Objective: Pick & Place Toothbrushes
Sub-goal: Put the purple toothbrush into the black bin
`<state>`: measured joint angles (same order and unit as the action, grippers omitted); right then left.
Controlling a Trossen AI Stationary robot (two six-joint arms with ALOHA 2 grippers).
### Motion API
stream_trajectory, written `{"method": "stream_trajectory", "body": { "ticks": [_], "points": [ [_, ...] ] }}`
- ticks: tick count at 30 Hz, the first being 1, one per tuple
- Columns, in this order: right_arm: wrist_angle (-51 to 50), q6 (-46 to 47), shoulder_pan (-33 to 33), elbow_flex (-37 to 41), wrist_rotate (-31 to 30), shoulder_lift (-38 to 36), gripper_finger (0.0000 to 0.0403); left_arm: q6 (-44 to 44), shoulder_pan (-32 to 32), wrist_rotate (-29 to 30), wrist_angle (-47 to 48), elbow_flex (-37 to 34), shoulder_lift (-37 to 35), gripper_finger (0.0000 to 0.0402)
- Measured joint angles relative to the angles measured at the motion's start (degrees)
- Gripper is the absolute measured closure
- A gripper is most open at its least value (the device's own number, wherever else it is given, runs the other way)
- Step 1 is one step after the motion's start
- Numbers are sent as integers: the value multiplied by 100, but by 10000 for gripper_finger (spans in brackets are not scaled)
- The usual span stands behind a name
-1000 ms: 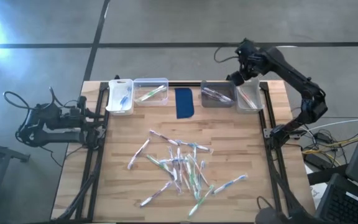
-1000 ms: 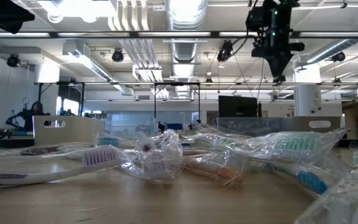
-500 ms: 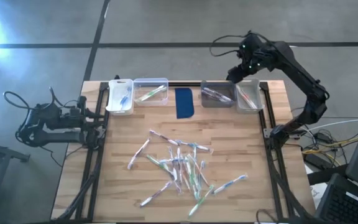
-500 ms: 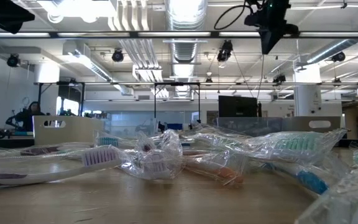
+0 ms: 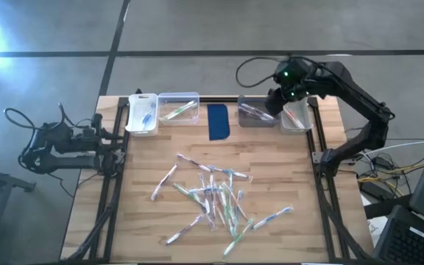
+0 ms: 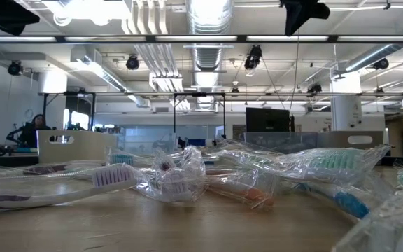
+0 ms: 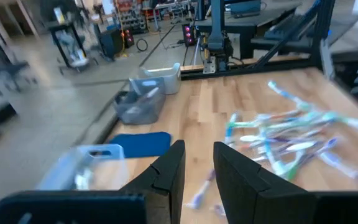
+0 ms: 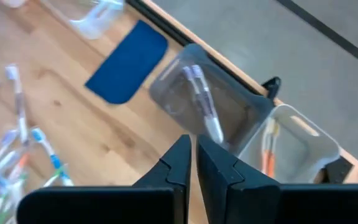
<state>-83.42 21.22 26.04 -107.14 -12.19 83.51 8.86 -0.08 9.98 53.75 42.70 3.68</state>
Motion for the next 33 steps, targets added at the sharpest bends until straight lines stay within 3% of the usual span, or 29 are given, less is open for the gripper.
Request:
{"method": "stream_trajectory", "body": {
  "ticks": [3,12,15,23,33],
  "points": [
    [10,308,-352,138,-211,-165,392,461,-1,61,-12,0,0,312],
    [1026,1211,-1944,706,-954,-523,393,435,-1,61,-14,0,0,312],
    [1255,1629,-2631,747,-1478,-442,394,432,-1,61,-13,0,0,312],
    [2216,2800,-3982,781,-2546,280,394,425,-1,59,-12,0,0,312],
    [3235,4353,-4743,589,-2649,1439,394,423,-1,60,-10,0,0,312]
  ]
}}
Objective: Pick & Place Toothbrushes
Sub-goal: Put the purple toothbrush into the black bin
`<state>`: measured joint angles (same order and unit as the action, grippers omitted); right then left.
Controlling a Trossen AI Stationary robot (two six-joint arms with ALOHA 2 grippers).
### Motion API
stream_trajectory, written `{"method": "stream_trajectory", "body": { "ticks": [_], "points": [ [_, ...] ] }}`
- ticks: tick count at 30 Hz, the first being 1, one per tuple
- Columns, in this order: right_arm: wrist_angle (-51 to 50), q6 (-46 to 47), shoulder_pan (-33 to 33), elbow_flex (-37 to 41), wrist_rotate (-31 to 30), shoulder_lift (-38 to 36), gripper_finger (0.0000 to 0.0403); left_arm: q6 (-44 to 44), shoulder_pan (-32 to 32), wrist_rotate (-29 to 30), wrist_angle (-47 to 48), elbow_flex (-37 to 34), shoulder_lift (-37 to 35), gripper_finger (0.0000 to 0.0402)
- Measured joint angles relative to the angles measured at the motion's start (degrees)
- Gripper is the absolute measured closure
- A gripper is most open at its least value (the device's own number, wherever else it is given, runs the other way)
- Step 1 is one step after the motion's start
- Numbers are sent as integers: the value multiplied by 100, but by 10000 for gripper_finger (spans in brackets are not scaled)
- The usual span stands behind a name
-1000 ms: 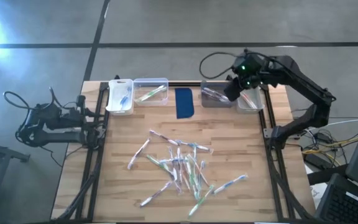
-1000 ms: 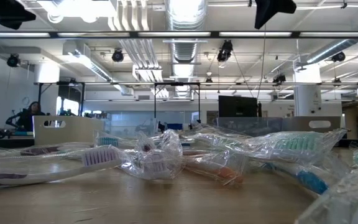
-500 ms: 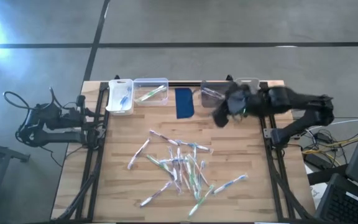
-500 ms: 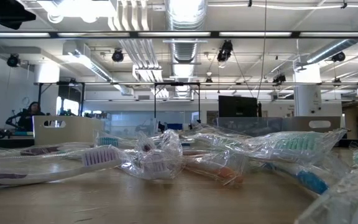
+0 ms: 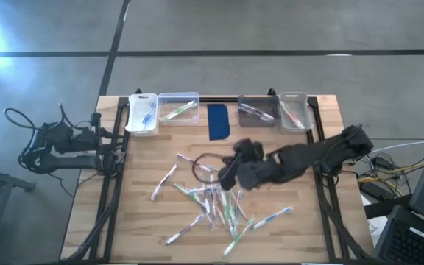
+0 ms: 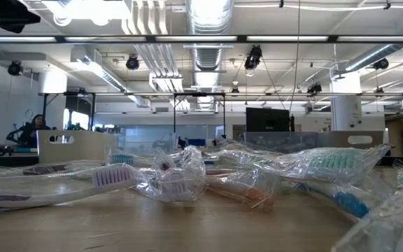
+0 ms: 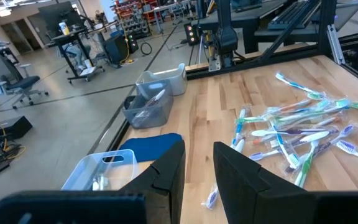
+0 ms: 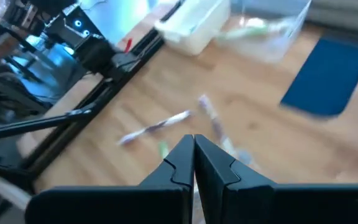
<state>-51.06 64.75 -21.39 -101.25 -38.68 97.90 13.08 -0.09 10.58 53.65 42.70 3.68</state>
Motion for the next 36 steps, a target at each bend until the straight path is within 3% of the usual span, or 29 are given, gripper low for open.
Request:
{"method": "stream_trajectory", "body": {
  "ticks": [8,10,14,19,24,30,36],
  "points": [
    [-198,2193,-316,-598,41,1097,394,0,1,-1,0,0,2,312],
    [-530,2530,-306,-929,341,1430,394,0,-1,-1,0,0,2,312],
    [-1498,3014,-139,-1704,1504,2139,394,2,-1,-1,1,-1,2,312],
    [-2432,3481,-121,-2750,2128,2894,394,1,1,-1,2,-1,2,312],
    [-2466,3427,-118,-3367,2353,3474,394,2,-1,-1,0,-2,2,312],
    [-2353,3449,-97,-3338,2831,3775,384,2,1,-1,-2,-1,2,312],
    [-2326,3384,-9,-3334,2935,3987,330,2,-1,-1,0,0,2,312]
  ]
}}
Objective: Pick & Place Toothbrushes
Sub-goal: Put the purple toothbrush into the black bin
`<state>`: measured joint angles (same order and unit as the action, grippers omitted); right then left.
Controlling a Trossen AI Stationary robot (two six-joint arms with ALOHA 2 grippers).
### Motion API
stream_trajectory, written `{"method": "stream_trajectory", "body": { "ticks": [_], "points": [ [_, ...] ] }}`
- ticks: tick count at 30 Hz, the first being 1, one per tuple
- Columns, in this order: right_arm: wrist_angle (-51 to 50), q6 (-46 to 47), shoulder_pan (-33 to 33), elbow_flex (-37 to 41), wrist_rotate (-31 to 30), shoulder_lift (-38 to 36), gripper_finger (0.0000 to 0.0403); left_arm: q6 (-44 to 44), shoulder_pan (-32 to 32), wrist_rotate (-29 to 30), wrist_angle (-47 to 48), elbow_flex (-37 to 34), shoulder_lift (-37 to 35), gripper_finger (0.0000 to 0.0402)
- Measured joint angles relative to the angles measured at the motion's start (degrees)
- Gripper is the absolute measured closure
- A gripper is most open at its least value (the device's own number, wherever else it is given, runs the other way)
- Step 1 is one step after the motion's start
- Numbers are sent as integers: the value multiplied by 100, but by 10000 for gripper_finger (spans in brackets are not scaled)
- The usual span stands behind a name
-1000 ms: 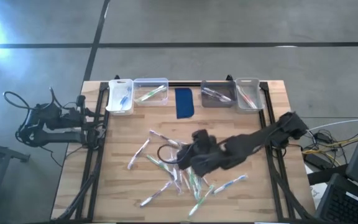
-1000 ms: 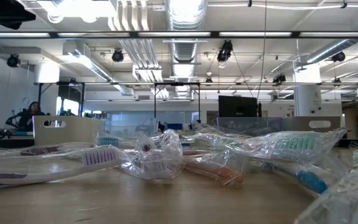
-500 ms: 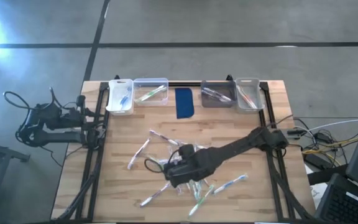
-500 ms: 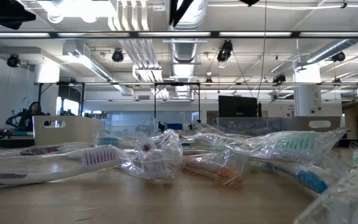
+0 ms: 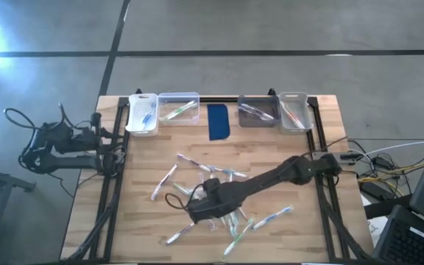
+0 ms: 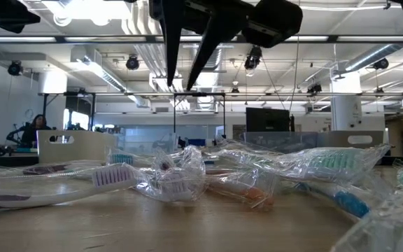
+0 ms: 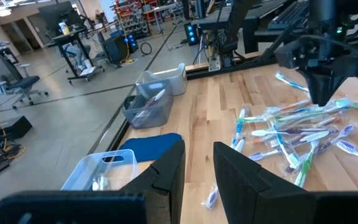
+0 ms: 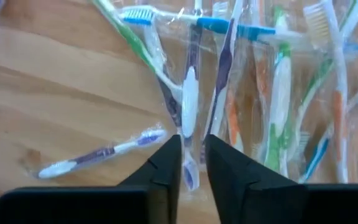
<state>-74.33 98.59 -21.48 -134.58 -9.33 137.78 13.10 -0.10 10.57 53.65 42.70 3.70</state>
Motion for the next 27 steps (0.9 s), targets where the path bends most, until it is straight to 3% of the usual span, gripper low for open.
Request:
{"method": "stream_trajectory", "body": {
  "ticks": [7,12,20,27],
  "points": [
    [-29,-125,206,292,-19,42,265,0,1,0,1,-2,0,312],
    [37,-28,273,559,-11,42,241,0,0,0,0,-2,0,312],
    [660,28,296,938,17,35,227,0,0,0,2,-2,0,312],
    [968,59,307,1307,18,31,244,0,0,0,2,-2,0,312]
  ]
}}
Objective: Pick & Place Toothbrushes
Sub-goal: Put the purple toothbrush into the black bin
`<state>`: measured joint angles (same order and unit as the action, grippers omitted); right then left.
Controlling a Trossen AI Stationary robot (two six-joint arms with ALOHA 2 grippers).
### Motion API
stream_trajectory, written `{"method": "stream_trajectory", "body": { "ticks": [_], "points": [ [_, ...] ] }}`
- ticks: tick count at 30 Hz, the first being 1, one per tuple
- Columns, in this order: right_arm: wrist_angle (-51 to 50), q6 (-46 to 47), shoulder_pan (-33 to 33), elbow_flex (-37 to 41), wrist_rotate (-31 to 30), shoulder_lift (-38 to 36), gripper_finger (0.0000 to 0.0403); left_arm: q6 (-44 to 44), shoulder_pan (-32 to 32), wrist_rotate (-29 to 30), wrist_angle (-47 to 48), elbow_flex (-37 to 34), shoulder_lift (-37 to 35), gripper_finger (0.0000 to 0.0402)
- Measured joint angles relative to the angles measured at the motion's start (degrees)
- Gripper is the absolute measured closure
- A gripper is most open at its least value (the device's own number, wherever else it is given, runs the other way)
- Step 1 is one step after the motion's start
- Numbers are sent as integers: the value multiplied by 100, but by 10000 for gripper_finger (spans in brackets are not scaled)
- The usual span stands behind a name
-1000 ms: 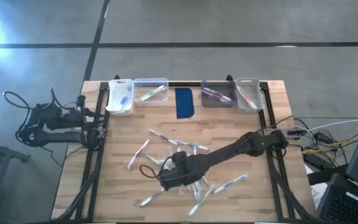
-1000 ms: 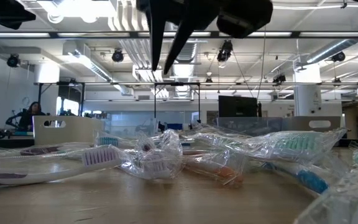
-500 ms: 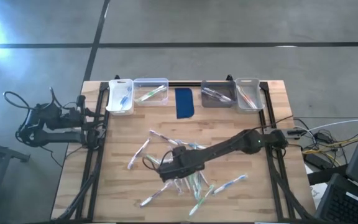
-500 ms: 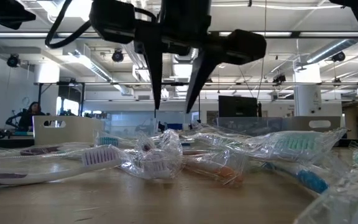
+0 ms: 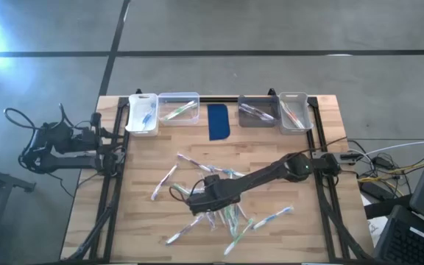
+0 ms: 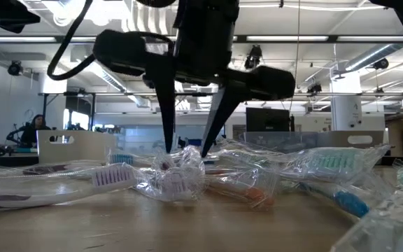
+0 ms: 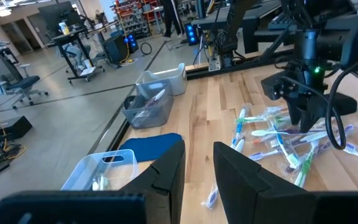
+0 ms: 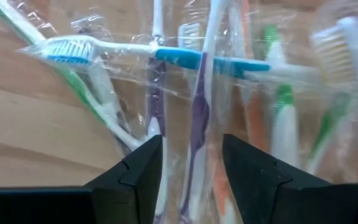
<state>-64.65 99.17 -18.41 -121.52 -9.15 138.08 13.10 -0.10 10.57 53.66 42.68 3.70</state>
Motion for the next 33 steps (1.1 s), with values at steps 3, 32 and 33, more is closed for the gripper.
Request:
{"method": "stream_trajectory", "body": {
  "ticks": [3,32,33],
  "points": [
    [231,-10,-2,169,0,0,254,0,2,0,-1,0,0,312],
    [598,-35,4,466,-9,-30,375,0,2,0,-2,0,0,312],
    [617,-38,4,466,-9,-45,376,0,0,0,0,0,0,312]
  ]
}}
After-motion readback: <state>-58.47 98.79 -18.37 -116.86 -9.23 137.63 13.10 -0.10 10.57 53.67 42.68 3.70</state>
